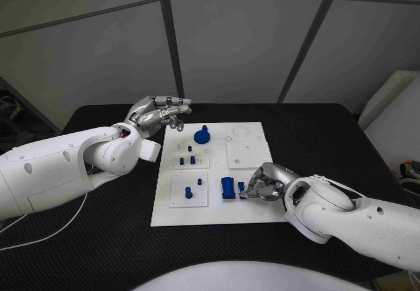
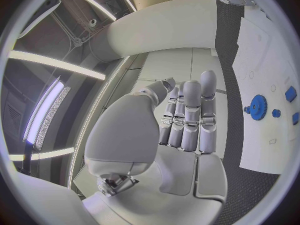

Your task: Assemble the parts on the task board

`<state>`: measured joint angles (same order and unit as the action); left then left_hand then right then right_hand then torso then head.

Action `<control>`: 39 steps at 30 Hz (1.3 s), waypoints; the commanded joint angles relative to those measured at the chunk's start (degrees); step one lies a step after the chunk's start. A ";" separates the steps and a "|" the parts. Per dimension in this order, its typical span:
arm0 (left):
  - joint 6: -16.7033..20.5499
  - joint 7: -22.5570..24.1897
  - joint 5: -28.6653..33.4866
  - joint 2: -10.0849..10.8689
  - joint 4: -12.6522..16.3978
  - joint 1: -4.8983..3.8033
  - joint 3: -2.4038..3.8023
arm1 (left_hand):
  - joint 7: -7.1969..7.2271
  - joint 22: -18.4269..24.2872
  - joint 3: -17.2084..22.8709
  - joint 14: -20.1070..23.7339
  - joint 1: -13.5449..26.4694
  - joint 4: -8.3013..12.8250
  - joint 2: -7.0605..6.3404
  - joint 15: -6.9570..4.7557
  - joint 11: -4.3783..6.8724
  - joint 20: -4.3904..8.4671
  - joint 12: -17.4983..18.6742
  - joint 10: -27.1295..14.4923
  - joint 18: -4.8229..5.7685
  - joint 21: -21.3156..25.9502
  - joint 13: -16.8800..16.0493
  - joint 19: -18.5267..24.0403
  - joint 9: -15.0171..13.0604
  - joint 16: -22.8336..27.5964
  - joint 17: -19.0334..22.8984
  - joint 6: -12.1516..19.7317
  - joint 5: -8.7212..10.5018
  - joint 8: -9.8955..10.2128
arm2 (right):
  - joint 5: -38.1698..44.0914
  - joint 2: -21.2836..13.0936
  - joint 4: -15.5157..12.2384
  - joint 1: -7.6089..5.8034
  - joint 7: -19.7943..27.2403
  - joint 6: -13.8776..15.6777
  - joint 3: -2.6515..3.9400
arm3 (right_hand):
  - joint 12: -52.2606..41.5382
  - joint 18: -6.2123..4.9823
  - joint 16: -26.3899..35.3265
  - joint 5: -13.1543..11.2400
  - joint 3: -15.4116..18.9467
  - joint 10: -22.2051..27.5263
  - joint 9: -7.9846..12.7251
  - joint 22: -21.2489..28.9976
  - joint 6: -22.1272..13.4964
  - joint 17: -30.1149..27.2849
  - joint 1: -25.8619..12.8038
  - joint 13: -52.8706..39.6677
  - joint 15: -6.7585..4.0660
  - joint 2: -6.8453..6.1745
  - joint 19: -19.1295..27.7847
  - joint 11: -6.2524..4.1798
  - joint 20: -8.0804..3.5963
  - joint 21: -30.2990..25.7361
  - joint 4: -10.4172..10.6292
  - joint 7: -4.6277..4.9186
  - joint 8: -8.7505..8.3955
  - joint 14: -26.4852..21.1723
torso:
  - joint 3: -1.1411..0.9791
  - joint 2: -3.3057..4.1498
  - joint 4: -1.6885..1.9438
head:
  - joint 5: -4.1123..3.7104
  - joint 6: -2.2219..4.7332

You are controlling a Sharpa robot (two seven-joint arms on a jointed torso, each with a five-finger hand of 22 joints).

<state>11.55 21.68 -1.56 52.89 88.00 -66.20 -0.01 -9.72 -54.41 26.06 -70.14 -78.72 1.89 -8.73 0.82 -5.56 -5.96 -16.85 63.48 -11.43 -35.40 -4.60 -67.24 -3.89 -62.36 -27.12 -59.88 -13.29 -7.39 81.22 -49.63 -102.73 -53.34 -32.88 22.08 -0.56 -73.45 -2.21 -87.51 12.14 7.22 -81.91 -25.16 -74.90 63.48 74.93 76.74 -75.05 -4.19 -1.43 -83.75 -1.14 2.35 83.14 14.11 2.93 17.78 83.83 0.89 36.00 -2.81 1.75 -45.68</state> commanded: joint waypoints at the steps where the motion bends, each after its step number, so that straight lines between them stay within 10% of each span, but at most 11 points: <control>1: -0.68 0.18 0.04 -0.09 0.06 -0.08 0.04 | -0.07 0.06 -0.20 0.48 0.05 0.18 0.32 -0.07 0.02 -0.35 -0.27 -0.41 0.93 0.21 0.05 -0.05 0.02 0.13 0.09 0.43 0.24 -0.39 | 0.28 0.12 0.10 -0.05 1.01 0.51 0.00 | -0.49 0.06 -0.29 0.50 0.28 -0.49 -0.12 -8.68 0.04 10.74 -0.67 -2.76 -0.34 0.61 -0.37 -0.06 -0.23 0.11 0.76 -0.11 0.45 5.27 | 0.04 -0.02 -0.07 | -0.01 -0.11; 14: -0.69 0.06 0.04 -0.14 0.05 -0.08 0.04 | -0.10 0.07 -0.18 0.51 0.06 0.14 0.46 -0.06 0.00 -0.35 -0.32 -0.46 0.94 0.22 0.05 -0.07 0.03 0.15 0.16 0.45 0.22 -0.41 | 0.24 0.17 0.75 -0.05 2.70 1.93 0.00 | -0.78 0.06 -0.33 -0.13 0.54 -0.64 -0.35 -8.71 0.06 10.83 0.91 -3.02 -0.50 0.83 -0.39 -0.27 -0.36 0.12 0.43 -0.34 0.75 5.29 | 0.03 -0.20 0.02 | 0.04 -0.02; 24: -0.22 0.30 0.04 -0.23 -0.34 -0.07 0.03 | -0.11 0.09 -0.27 0.73 0.20 0.07 0.43 -0.03 -0.02 -0.37 -0.35 -0.54 0.95 0.26 0.07 -0.04 0.03 0.39 0.68 0.49 0.24 -0.41 | -7.74 -2.96 -1.78 -0.22 16.28 9.08 0.05 | 8.70 -1.83 3.59 3.85 3.46 4.90 0.52 -2.65 -4.24 4.16 0.24 3.69 0.74 -0.74 5.38 1.37 0.52 -6.64 2.26 1.67 -1.57 3.61 | 0.29 -0.65 -0.19 | -0.05 0.84; 30: 1.12 0.33 0.05 -0.83 -1.42 -0.06 -0.41 | -0.10 1.29 -1.95 5.72 1.55 -0.73 -0.21 0.51 -0.10 -0.86 -0.86 -1.07 1.04 2.86 0.15 3.46 0.02 3.86 3.69 0.63 0.59 -0.66 | -22.99 -2.90 2.68 -2.27 30.02 9.61 0.10 | 30.57 -6.12 18.78 5.25 3.93 16.77 2.18 13.45 -7.06 -14.85 5.03 20.72 2.11 0.48 18.74 2.97 1.92 -25.62 1.50 3.44 -4.92 -1.80 | 0.67 -1.68 -0.63 | -0.31 1.80; 32: 1.51 0.32 0.18 -1.14 -1.93 -0.06 -0.60 | -0.09 2.18 -2.60 8.35 1.83 -1.01 -0.25 0.78 -0.31 -1.17 -1.07 -1.16 1.14 4.57 0.17 5.63 0.01 6.09 4.89 0.65 0.79 -0.76 | -27.81 -2.46 4.55 -2.87 33.37 8.68 0.12 | 37.19 -8.11 32.24 5.24 3.41 21.50 2.83 22.82 -7.98 -29.50 7.45 25.58 2.87 1.13 27.21 3.69 2.48 -37.29 1.08 4.11 -5.91 -8.32 | 0.85 -2.05 -0.74 | -0.48 2.17; 39: 3.82 1.33 2.86 -2.81 -5.02 -0.03 -1.36 | -0.24 11.46 -4.33 15.23 1.66 -2.42 0.18 3.67 -1.28 -4.23 0.40 -2.00 1.43 17.51 1.01 17.18 0.10 26.38 15.66 1.89 2.68 -0.70 | -49.48 1.48 15.27 -5.46 46.69 2.53 0.25 | 56.06 -7.44 61.36 0.89 0.24 23.30 6.75 34.39 -8.00 -47.60 17.79 46.42 7.59 3.13 36.31 7.12 6.67 -54.75 0.98 6.52 -9.35 -21.94 | 1.29 -3.43 -1.61 | -0.41 4.38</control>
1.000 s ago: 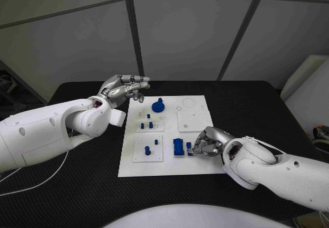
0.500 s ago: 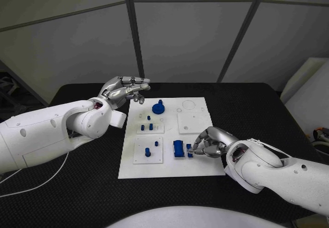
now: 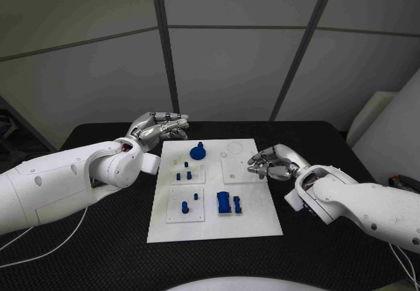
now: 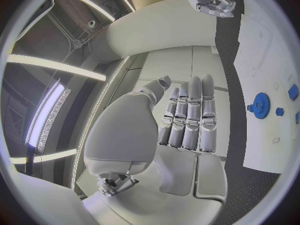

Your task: Assemble the parts on the task board

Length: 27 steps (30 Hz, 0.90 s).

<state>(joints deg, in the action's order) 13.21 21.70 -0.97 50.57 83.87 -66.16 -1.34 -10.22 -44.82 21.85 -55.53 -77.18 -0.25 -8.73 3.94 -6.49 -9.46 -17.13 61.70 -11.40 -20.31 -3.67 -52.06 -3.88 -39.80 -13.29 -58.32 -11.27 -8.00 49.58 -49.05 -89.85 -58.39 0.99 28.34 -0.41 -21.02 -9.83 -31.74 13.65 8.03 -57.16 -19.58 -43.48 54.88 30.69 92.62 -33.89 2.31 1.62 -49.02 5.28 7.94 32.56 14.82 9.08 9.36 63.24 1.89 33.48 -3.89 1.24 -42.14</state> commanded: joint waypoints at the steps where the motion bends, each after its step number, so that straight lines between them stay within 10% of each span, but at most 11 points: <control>1: 2.56 1.73 2.90 -0.76 -1.38 -0.03 -0.08 | 0.22 3.52 -0.01 0.42 0.03 -0.50 0.24 0.72 -0.66 -1.38 1.27 0.00 1.43 4.43 0.12 3.56 0.09 6.49 3.01 0.42 1.76 0.00 | -19.82 1.74 4.03 -0.58 14.19 -4.30 0.50 | 6.81 -0.52 9.81 -0.84 -0.88 -3.99 2.54 6.04 1.75 -6.61 3.43 10.98 1.78 -0.38 1.25 0.77 2.02 -7.79 0.63 0.32 -1.97 0.89 | 0.29 -1.02 -0.61 | 0.08 1.15; 7: 6.04 4.91 6.96 -2.85 -4.65 0.74 -0.24 | 1.48 13.98 -0.19 1.19 -0.32 -1.97 -0.26 3.38 -1.94 -5.62 7.76 1.71 0.53 15.17 0.11 11.35 0.11 21.51 8.53 0.30 3.60 1.91 | -28.64 6.78 13.01 -1.04 20.47 -5.74 2.48 | 12.46 -0.58 21.54 -0.90 -1.91 -6.52 6.38 12.90 3.29 -14.64 3.12 22.79 3.33 0.34 0.31 1.91 4.42 -15.74 1.18 1.03 -5.50 -1.10 | 0.16 -1.70 -0.93 | 0.28 2.91; 17: 10.84 7.34 10.47 -5.51 -7.79 1.73 -0.27 | 2.50 23.29 -5.46 2.63 -0.68 -3.05 0.90 5.67 -4.10 -7.17 13.65 -1.88 0.94 16.84 0.13 17.61 0.17 32.12 9.68 1.24 3.49 4.38 | -32.37 10.35 18.83 -1.15 23.30 -6.41 3.18 | 17.27 -0.71 28.16 -0.66 -2.74 -5.21 11.61 20.93 1.07 -22.60 0.58 30.30 5.49 0.26 0.21 3.60 6.55 -24.45 -0.17 2.02 -5.78 -3.15 | -0.10 -2.20 -0.80 | 0.71 4.16; 18: 7.77 4.60 7.96 -5.34 -7.62 1.75 -0.30 | 4.72 29.42 -10.13 18.48 22.71 0.25 3.05 2.53 -0.97 -2.18 17.13 -19.59 3.70 20.31 3.67 27.69 3.88 34.12 13.29 18.26 5.71 8.00 | -28.83 10.24 18.70 -1.03 19.93 -4.93 3.11 | 21.02 2.96 31.74 -4.61 -8.03 13.40 13.78 27.35 -15.48 -24.70 -27.09 33.89 2.88 -1.62 14.82 0.78 1.96 -26.53 -4.29 -1.27 -9.36 -21.13 | 0.05 -2.08 -0.86 | 0.60 4.00; 24: 9.88 4.92 7.32 -5.39 -6.37 2.13 -0.15 | 5.72 32.51 -12.44 24.89 31.99 0.25 4.31 1.63 0.32 -0.18 17.13 -27.11 3.82 20.31 3.67 32.19 3.88 35.49 13.29 25.24 6.71 8.00 | -30.94 9.64 16.79 -1.11 20.83 -2.82 2.83 | 21.02 3.10 31.74 -6.09 -8.03 21.08 15.08 30.62 -22.45 -26.19 -38.67 33.89 2.25 -1.62 20.69 -0.08 0.49 -28.08 -6.34 -2.60 -9.36 -28.46 | -0.38 -2.13 0.20 | 0.19 4.84; 25: 10.66 5.04 7.09 -5.41 -5.91 2.28 -0.10 | 5.91 33.01 -12.83 26.16 33.85 0.25 4.48 1.40 0.58 0.22 17.13 -28.54 6.31 20.31 3.67 33.01 3.88 35.65 13.29 26.60 6.87 8.00 | -31.72 9.42 16.08 -1.13 21.17 -2.04 2.73 | 21.02 3.66 31.74 -6.40 -8.03 22.56 15.27 31.14 -23.78 -26.37 -40.89 33.89 2.06 -1.62 21.85 -0.30 0.14 -28.28 -6.66 -2.84 -9.36 -29.88 | -0.54 -2.14 0.59 | 0.04 5.15; 26: 11.51 5.17 6.83 -5.43 -5.40 2.43 -0.04 | 6.02 33.33 -13.06 26.95 35.02 0.25 4.60 1.26 0.73 0.49 17.13 -29.43 6.21 20.31 3.67 33.50 3.88 35.77 13.29 27.46 7.01 8.00 | -32.57 9.18 15.31 -1.16 21.53 -1.19 2.62 | 21.02 3.92 31.74 -6.61 -8.03 23.56 15.41 31.50 -24.69 -26.50 -42.38 33.89 1.93 -1.62 22.64 -0.44 -0.09 -28.35 -6.86 -3.02 -9.36 -30.86 | -0.71 -2.16 1.02 | -0.13 5.48; 27: 13.04 5.40 6.36 -5.47 -4.50 2.72 0.07 | 10.22 34.08 -13.63 28.80 37.75 0.25 8.73 0.92 1.11 1.04 17.13 -31.53 6.21 20.31 3.67 34.73 3.88 39.80 13.29 29.46 11.27 8.00 | -34.11 8.74 13.92 -1.22 22.19 0.34 2.42 | 21.02 3.93 31.74 -7.05 -8.03 25.66 19.58 32.25 -26.56 -30.69 -45.50 33.89 -2.31 -1.62 24.29 -0.74 -0.58 -32.56 -7.37 -3.41 -9.36 -32.88 | -1.02 -2.20 1.77 | -0.42 6.08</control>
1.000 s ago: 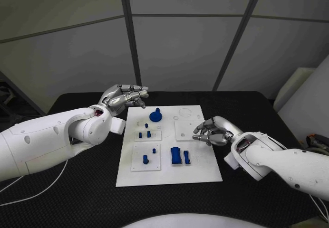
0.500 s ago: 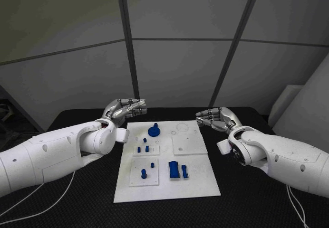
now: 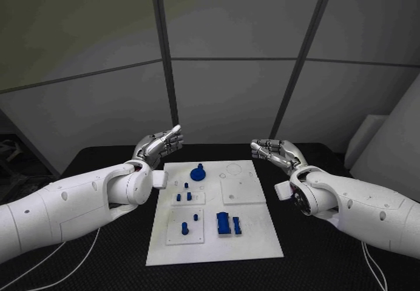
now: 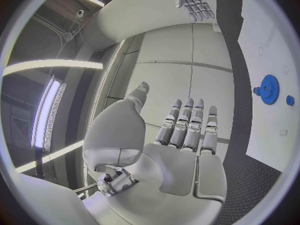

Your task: Assemble the parts on the task board

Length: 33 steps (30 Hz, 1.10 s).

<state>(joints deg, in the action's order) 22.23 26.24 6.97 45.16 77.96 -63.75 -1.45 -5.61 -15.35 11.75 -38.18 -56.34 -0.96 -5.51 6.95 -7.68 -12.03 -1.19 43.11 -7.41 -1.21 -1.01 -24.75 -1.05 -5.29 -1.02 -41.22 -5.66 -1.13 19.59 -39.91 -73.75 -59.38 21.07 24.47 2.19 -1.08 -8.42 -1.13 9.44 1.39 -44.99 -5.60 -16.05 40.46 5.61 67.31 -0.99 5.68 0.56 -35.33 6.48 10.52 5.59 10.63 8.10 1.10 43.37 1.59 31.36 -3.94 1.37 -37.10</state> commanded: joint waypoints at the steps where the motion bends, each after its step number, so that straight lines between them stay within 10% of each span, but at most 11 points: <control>1: 5.17 1.04 -1.92 -0.09 2.09 0.51 0.26 | 5.61 4.90 -3.76 12.17 17.96 0.96 5.51 -2.22 2.45 3.87 1.19 -13.74 2.22 1.21 1.01 7.85 1.05 5.29 1.02 13.14 5.66 1.13 | -5.26 -0.73 -3.21 -0.28 2.60 5.35 -0.33 | 1.08 2.53 1.13 -3.04 -1.39 14.49 5.60 5.17 -13.03 -5.61 -21.68 0.99 -5.68 -0.56 11.39 -2.08 -3.38 -5.59 -3.42 -2.61 -1.10 -13.97 | -0.91 -0.10 2.28 | -0.73 1.41; 3: 7.81 1.44 -2.71 -0.15 3.65 1.00 0.45 | 5.61 5.78 -4.44 14.38 21.22 0.96 5.51 -2.62 2.89 4.54 1.19 -16.24 2.22 1.21 1.01 9.32 1.05 5.29 1.02 15.52 5.66 1.13 | -7.91 -1.48 -5.61 -0.37 3.73 7.99 -0.67 | 1.08 3.15 1.13 -3.57 -1.39 17.03 5.60 6.07 -15.31 -5.61 -25.45 0.99 -5.68 -0.56 13.37 -2.45 -3.97 -5.59 -3.96 -3.06 -1.10 -16.41 | -1.22 -0.14 3.04 | -1.02 2.01; 4: 9.30 1.66 -3.16 -0.18 4.54 1.27 0.55 | 5.61 6.15 -4.71 15.30 22.58 0.96 5.51 -2.78 3.08 4.82 1.19 -17.27 2.22 1.21 1.01 9.92 1.05 5.29 1.02 16.52 5.66 1.13 | -9.40 -1.90 -6.96 -0.42 4.37 9.48 -0.86 | 1.08 3.15 1.13 -3.79 -1.39 18.10 5.60 6.46 -16.28 -5.61 -27.07 0.99 -5.68 -0.56 14.23 -6.48 -4.22 -5.59 -4.30 -3.26 -1.10 -17.45 | -1.34 -0.15 3.33 | -1.14 2.24; 7: 14.53 2.45 -4.74 -0.30 7.63 2.23 0.92 | 5.61 7.30 -5.59 18.16 26.81 0.96 5.51 -6.95 3.66 5.75 1.19 -20.52 2.24 1.21 1.01 11.76 1.05 5.29 1.02 19.61 5.66 1.13 | -14.06 -3.22 -11.18 -0.59 6.36 14.13 -1.47 | 1.08 3.78 1.13 -4.48 -1.39 21.35 5.60 7.63 -19.22 -5.61 -31.94 0.99 -5.68 -0.56 16.77 -6.48 -4.99 -5.59 -5.00 -3.84 -1.10 -20.58 | -1.58 -0.18 3.91 | -1.36 2.70; 8: 15.75 2.63 -5.11 -0.33 8.36 2.46 1.01 | 5.61 7.62 -5.86 18.95 27.96 0.96 5.51 -6.95 7.68 6.00 1.19 -21.40 2.24 1.21 1.01 12.26 1.05 5.29 1.02 20.47 5.66 1.13 | -15.11 -3.52 -12.14 -0.63 6.81 15.18 -1.61 | 1.08 3.78 1.13 -4.68 -1.39 22.28 5.60 7.96 -20.05 -5.61 -33.32 0.99 -5.68 -0.56 17.51 -6.48 -5.21 -5.59 -5.23 -4.02 -1.10 -21.49 | -1.59 -0.18 3.94 | -1.37 2.72; 9: 16.90 2.81 -5.46 -0.36 9.04 2.67 1.09 | 5.61 7.96 -6.09 19.80 29.21 0.96 5.51 -6.95 7.68 6.27 1.19 -22.33 2.27 1.21 1.01 12.80 1.05 5.29 1.02 21.36 5.66 1.13 | -16.09 -3.79 -13.03 -0.66 7.23 16.15 -1.73 | 1.08 3.78 1.13 -4.83 -1.39 22.99 5.60 8.21 -20.70 -5.61 -34.40 0.99 -5.68 -0.56 18.08 -6.48 -5.37 -5.59 -5.42 -8.10 -1.10 -22.18 | -1.59 -0.18 3.94 | -1.37 2.72; 14: 20.80 3.39 -6.64 -0.45 11.35 3.39 1.37 | 5.61 9.24 -7.07 23.01 33.93 0.96 5.51 -6.95 7.68 7.30 1.19 -25.96 2.25 1.21 1.01 14.85 1.05 5.29 1.02 24.85 5.66 1.13 | -19.13 -4.65 -15.78 -0.77 8.53 19.18 -2.13 | 1.08 4.40 1.13 -9.44 -1.39 27.08 5.60 9.67 -24.35 -5.61 -40.50 0.99 -5.68 -0.56 21.25 -6.48 -6.35 -5.59 -6.32 -8.10 -1.10 -26.12 | -1.59 -0.18 3.94 | -1.37 2.72; 15: 21.41 3.49 -6.82 -0.46 11.71 3.50 1.41 | 5.61 9.57 -7.25 23.81 35.11 0.96 5.51 -6.95 7.68 7.55 1.19 -26.87 2.27 1.21 1.01 15.37 1.05 5.29 1.02 25.70 5.66 1.13 | -19.49 -4.75 -16.10 -0.78 8.68 19.54 -2.17 | 1.08 4.40 1.13 -9.44 -1.39 28.03 5.60 10.01 -25.21 -5.61 -41.92 0.99 -5.68 -0.56 22.01 -6.48 -10.52 -5.59 -6.50 -8.10 -1.10 -27.01 | -1.59 -0.18 3.94 | -1.37 2.72; 17: 21.78 3.54 -6.93 -0.47 11.93 3.57 1.44 | 5.61 9.95 -7.54 24.73 36.49 0.96 5.51 -6.95 7.68 7.92 1.19 -27.92 2.25 1.21 1.01 15.90 1.05 5.29 1.02 26.71 5.66 1.13 | -19.59 -4.78 -16.20 -0.79 8.73 19.65 -2.19 | 1.08 8.42 1.13 -9.44 -1.39 29.16 5.60 10.40 -26.23 -5.61 -43.61 0.99 -5.68 -0.56 22.88 -6.48 -10.52 -5.59 -10.63 -8.10 -1.10 -28.10 | -1.59 -0.18 3.94 | -1.37 2.72; 18: 21.88 3.56 -6.96 -0.47 11.99 3.59 1.45 | 5.61 10.18 -7.67 25.28 37.31 0.96 5.51 -6.95 7.68 12.03 1.19 -28.55 2.27 1.21 1.01 16.31 1.05 5.29 1.02 27.29 5.66 1.13 | -19.59 -4.78 -16.20 -0.79 8.73 19.65 -2.19 | 1.08 8.42 1.13 -9.44 -1.39 29.56 5.60 10.54 -26.57 -5.61 -44.18 0.99 -5.68 -0.56 23.16 -6.48 -10.52 -5.59 -10.63 -8.10 -1.10 -28.51 | -1.59 -0.18 3.94 | -1.37 2.72; 33: 21.89 3.56 -6.97 -0.47 11.99 3.59 1.45 | 5.61 15.35 -11.75 31.19 45.96 0.96 5.51 -6.95 7.68 12.03 1.19 -35.17 2.25 1.21 1.01 20.06 1.05 5.29 1.02 33.65 5.66 1.13 | -19.59 -4.78 -16.20 -0.79 8.73 19.65 -2.19 | 1.08 8.42 1.13 -9.44 -1.39 36.65 5.60 16.05 -33.00 -5.61 -54.87 0.99 -5.68 -0.56 28.74 -6.48 -10.52 -5.59 -10.63 -8.10 -1.10 -35.37 | -1.59 -0.18 3.94 | -1.37 2.72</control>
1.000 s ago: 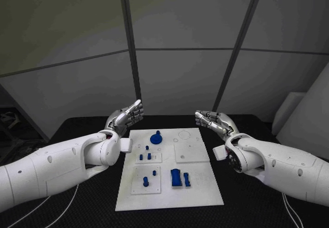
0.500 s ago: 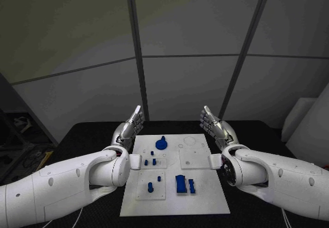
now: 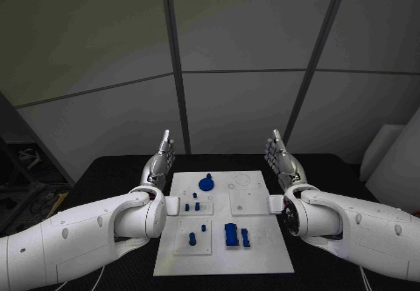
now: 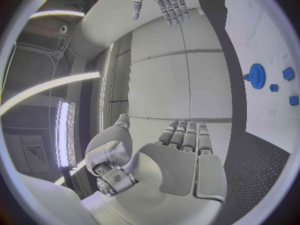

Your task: Assemble the parts on the task board

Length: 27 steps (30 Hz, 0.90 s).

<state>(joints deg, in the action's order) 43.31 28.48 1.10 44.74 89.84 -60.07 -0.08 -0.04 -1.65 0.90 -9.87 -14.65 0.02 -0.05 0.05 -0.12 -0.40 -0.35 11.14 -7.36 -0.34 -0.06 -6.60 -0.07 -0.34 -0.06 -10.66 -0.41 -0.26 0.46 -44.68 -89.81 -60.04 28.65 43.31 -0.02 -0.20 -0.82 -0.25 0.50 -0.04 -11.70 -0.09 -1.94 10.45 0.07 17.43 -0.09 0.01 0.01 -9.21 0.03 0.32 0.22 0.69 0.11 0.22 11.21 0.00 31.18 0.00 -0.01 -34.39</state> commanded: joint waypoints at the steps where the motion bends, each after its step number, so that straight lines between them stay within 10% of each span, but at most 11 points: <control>1: 0.80 1.31 -1.10 -0.05 0.11 -0.09 0.08 | 0.04 1.65 -0.90 3.16 4.68 -0.02 0.05 -0.05 0.12 0.40 0.35 -3.59 2.21 0.34 0.06 2.11 0.07 0.34 0.06 3.38 0.41 0.26 | -0.46 -0.01 -0.14 -0.12 1.15 0.81 0.02 | 0.20 0.82 0.25 -0.50 0.04 3.72 0.09 1.94 -3.31 -0.07 -5.52 0.09 -0.01 -0.01 2.91 -0.03 -0.32 -0.22 -0.69 -0.11 -0.22 -3.57 | 0.00 0.00 0.00 | 0.01 0.01; 12: 0.80 1.31 -1.10 -0.05 0.11 -0.09 0.08 | 0.04 1.65 -0.90 5.45 8.28 -0.02 0.05 -0.05 0.12 0.40 0.35 -6.29 2.19 0.34 0.06 6.60 0.07 0.34 0.06 5.96 0.41 0.26 | -0.46 -0.01 -0.14 -0.12 1.15 0.81 0.02 | 0.20 0.82 0.25 -0.50 0.04 6.55 0.09 1.94 -5.90 -0.07 -9.88 0.09 -0.01 -0.01 5.04 -0.03 -0.32 -0.22 -0.69 -0.11 -0.22 -6.34 | 0.00 0.00 0.00 | 0.01 0.01; 13: 0.80 1.31 -1.10 -0.05 0.11 -0.09 0.08 | 0.04 1.65 -0.90 9.87 9.48 -0.02 0.05 -0.05 0.12 0.40 0.35 -11.14 2.19 0.34 0.06 6.60 0.07 0.34 0.06 10.66 0.41 0.26 | -0.46 -0.01 -0.14 -0.12 1.15 0.81 0.02 | 0.20 0.82 0.25 -0.50 0.04 6.72 0.09 1.94 -5.97 -0.07 -10.19 0.09 -0.01 -0.01 9.21 -0.03 -0.32 -0.22 -0.69 -0.11 -0.22 -6.34 | 0.00 0.00 0.00 | 0.01 0.01; 15: 0.80 1.31 -1.10 -0.05 0.11 -0.09 0.08 | 0.04 1.65 -0.90 9.87 14.65 -0.02 0.05 -0.05 0.12 0.40 0.35 -11.14 2.19 0.34 0.06 6.60 0.07 0.34 0.06 10.66 0.41 0.26 | -0.46 -0.01 -0.14 -0.12 1.15 0.81 0.02 | 0.20 0.82 0.25 -0.50 0.04 7.08 0.09 1.94 -6.34 -0.07 -10.71 0.09 -0.01 -0.01 9.21 -0.03 -0.32 -0.22 -0.69 -0.11 -0.22 -6.85 | 0.00 0.00 0.00 | 0.01 0.01; 27: 0.80 1.31 -1.10 -0.05 0.11 -0.09 0.08 | 0.04 1.65 -0.90 9.87 14.65 -0.02 0.05 -0.05 0.12 0.40 0.35 -11.14 2.19 0.34 0.06 6.60 0.07 0.34 0.06 10.66 0.41 0.26 | -0.46 -0.01 -0.14 -0.12 1.15 0.81 0.02 | 0.20 0.82 0.25 -0.50 0.04 11.70 0.09 1.94 -10.45 -0.07 -17.43 0.09 -0.01 -0.01 9.21 -0.03 -0.32 -0.22 -0.69 -0.11 -0.22 -11.21 | 0.00 0.00 0.00 | 0.01 0.01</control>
<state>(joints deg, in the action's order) 43.95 28.60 0.86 44.73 89.86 -60.06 -0.07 -0.01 -0.05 0.39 -0.32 -0.37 -0.08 -0.05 -0.01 -0.02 -0.02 -0.36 0.23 -7.38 -0.34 -0.09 -0.28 -0.08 -0.34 -0.06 -0.20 -0.19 -0.27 -0.15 -44.68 -89.83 -60.04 28.95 43.87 -0.02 -0.20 -0.85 -0.26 0.28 -0.02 -0.30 -0.08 -0.05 0.28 0.08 0.30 -0.05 -0.01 0.01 -0.31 0.00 -0.02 0.22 0.40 -0.02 0.22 0.20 -0.01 31.18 0.01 -0.01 -34.39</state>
